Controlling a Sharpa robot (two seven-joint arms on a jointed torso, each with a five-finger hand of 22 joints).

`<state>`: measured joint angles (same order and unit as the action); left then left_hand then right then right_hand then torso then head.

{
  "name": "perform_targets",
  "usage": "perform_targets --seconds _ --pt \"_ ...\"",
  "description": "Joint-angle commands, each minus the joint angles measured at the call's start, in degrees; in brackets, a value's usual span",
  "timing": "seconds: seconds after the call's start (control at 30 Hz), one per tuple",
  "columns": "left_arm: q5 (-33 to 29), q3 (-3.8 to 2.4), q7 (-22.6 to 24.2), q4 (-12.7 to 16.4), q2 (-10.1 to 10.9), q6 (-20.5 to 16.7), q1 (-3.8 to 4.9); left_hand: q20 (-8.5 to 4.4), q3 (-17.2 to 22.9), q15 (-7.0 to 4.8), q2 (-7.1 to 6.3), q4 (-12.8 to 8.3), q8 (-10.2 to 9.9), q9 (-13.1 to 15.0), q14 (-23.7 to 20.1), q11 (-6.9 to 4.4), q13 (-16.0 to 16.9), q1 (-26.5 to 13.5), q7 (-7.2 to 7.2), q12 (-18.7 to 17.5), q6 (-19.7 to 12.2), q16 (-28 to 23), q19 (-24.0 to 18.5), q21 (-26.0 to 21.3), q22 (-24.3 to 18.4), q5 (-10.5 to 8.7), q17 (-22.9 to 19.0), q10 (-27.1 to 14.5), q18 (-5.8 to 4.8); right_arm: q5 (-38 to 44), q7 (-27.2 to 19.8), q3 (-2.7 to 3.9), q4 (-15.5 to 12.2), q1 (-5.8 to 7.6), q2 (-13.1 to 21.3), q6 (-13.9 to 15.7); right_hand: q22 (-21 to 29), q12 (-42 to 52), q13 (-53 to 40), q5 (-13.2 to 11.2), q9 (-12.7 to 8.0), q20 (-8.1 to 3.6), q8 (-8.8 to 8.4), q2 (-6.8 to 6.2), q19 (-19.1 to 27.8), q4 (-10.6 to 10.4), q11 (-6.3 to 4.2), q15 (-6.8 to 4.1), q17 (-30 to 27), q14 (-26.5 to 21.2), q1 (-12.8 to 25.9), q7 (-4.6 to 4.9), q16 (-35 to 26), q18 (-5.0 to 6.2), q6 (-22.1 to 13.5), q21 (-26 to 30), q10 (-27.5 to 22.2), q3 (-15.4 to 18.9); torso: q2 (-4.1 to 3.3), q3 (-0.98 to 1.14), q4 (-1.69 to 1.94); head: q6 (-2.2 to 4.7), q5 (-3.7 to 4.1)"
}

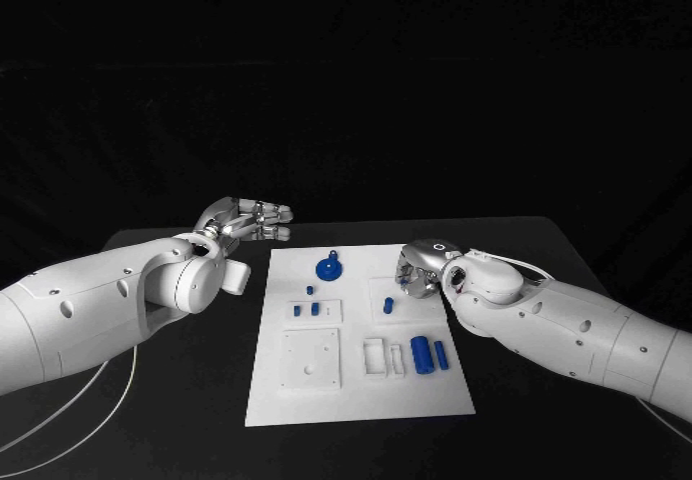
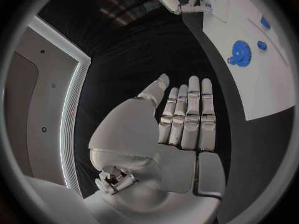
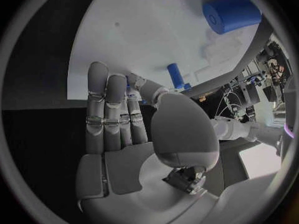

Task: Assemble the parts on the task board

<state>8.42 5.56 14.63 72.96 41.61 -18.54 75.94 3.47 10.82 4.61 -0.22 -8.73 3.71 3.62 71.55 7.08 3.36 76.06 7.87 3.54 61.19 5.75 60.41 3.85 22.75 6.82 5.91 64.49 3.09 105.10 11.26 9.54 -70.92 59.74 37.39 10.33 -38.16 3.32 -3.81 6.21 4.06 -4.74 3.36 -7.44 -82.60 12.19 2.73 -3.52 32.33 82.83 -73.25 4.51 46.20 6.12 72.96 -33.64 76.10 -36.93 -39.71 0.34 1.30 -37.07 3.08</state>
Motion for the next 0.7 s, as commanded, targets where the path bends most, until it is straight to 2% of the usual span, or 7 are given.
perform_targets --seconds 0.03,0.13,0.3,0.53,0.7 --pt "-0.3 -0.07 0.5 -0.1 -0.2 0.3 0.11 0.08 -0.3 0.05 0.21 -0.1 -0.1 0.0 0.1 -0.05 0.0 0.4 -0.12 -0.1 -0.2 -0.3 0.3 0.3 -0.1 -0.14 0.1 -0.5 -0.61 1.5 0.8 -0.16 -0.3 -0.28 0.3 1.2 -0.7 0.1 0.2 -0.3 -0.1 -0.46 0.28 0.46 0.1 0.3 -1.37 -0.38 0.2 0.1 0.1 -0.1 -0.4 1.01 0.5 0.1 1.7 -0.2 -0.01 -0.01 0.06 0.06 -0.06" --pt "-0.3 -0.07 0.5 -0.4 -0.3 0.3 0.11 0.07 -0.4 0.06 0.27 -0.1 -0.1 0.0 0.1 -0.02 0.0 0.5 -0.11 -0.1 -0.2 -0.3 0.3 0.3 -0.2 -0.13 0.1 -0.6 -0.59 1.2 0.6 -0.03 -0.9 -0.28 0.8 2.0 -1.1 0.1 0.2 -0.4 -0.1 -0.48 0.29 0.43 0.0 0.4 -1.39 -0.4 0.2 0.0 0.0 -0.11 -0.4 1.02 0.5 0.2 1.8 -0.3 0.03 0.0 0.07 0.05 -0.11" --pt "-0.3 -0.07 0.5 -0.9 -0.4 0.3 0.12 0.07 -0.4 0.06 0.28 -0.1 -0.1 0.0 0.1 -0.02 0.0 0.5 -0.11 -0.1 -0.2 -0.3 0.3 0.3 -0.2 -0.13 0.1 -0.6 -0.59 0.0 0.1 1.0 -2.1 -0.28 1.7 2.7 -2.4 0.1 0.2 -0.7 -0.1 -0.53 0.28 0.28 -0.2 0.1 -1.39 -0.45 0.4 0.1 -0.1 -0.12 -0.5 1.04 0.5 0.8 1.8 -0.6 0.07 -0.05 -0.04 0.06 -0.17" --pt "-0.3 -0.07 0.5 -1.4 -0.6 0.2 0.12 0.08 -0.5 0.07 0.32 -0.2 -0.1 0.0 0.1 0.01 0.0 0.5 -0.14 -0.1 -0.1 -0.3 0.4 0.3 -0.4 -0.11 0.1 -0.7 -0.58 -1.7 -0.8 3.09 -4.3 -0.27 2.8 3.5 -3.6 0.1 0.2 -0.8 -0.1 -0.51 0.29 0.15 -0.3 -0.2 -1.4 -0.43 0.5 0.1 -0.3 -0.14 -0.5 1.05 0.6 1.2 1.8 -0.6 0.05 0.0 -0.08 0.18 -0.17" --pt "-0.3 -0.07 0.5 -1.7 -0.7 0.2 0.13 0.09 -0.6 0.07 0.33 -0.2 -0.1 0.0 0.1 0.04 0.0 0.5 -0.14 -0.1 -0.1 -0.3 0.4 0.3 -0.5 -0.13 0.1 -0.8 -0.58 -2.8 -1.5 4.43 -7.1 -0.26 3.8 4.3 -4.3 0.1 0.2 -1.0 -0.1 -0.5 0.29 0.16 -0.3 -0.3 -1.39 -0.43 0.5 0.1 -0.4 -0.14 -0.5 1.05 0.6 1.5 1.8 -0.6 0.05 0.01 -0.07 0.2 -0.18"
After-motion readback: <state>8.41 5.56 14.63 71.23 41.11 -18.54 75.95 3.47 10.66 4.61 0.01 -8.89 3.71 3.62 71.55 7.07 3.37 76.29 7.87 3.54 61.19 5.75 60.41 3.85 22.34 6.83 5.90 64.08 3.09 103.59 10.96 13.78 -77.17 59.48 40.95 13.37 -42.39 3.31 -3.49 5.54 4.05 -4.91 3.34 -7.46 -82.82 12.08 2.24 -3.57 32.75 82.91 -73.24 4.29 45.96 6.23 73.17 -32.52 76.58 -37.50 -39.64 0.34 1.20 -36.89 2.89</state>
